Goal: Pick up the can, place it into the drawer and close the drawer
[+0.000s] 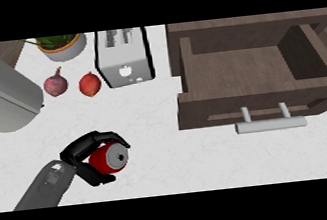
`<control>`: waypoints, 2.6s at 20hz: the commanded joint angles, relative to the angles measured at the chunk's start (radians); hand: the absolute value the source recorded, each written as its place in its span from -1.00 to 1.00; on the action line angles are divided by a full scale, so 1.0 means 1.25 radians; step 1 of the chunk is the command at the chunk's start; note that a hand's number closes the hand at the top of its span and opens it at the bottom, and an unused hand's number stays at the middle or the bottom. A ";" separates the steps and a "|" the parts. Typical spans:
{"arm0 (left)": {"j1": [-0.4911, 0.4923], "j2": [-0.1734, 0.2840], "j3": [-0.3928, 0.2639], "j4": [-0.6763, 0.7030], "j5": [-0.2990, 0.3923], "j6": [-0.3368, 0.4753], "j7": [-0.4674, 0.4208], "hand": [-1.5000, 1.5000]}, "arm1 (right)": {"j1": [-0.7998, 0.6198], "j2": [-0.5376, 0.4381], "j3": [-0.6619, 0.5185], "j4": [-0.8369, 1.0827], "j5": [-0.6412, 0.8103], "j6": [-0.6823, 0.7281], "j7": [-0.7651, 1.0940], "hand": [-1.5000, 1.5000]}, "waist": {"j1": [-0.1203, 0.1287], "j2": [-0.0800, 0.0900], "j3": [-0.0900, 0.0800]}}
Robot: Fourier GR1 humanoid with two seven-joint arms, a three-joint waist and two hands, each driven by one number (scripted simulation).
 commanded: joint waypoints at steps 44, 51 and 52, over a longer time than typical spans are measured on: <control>-0.330 -0.250 0.142 -0.546 0.150 0.749 0.856 1.00 | 0.014 0.000 -0.066 -0.032 -0.042 0.030 -0.002 -1.00 | -0.005 0.001 0.000; -0.465 -0.250 0.091 -0.459 0.183 0.823 0.895 1.00 | 0.048 0.039 0.002 -0.117 0.003 -0.003 0.047 -1.00 | -0.008 0.000 0.000; -0.554 -0.250 0.135 -0.371 0.184 0.815 0.884 1.00 | 0.011 -0.003 -0.080 -0.023 -0.052 0.026 -0.002 -1.00 | -0.016 0.003 0.001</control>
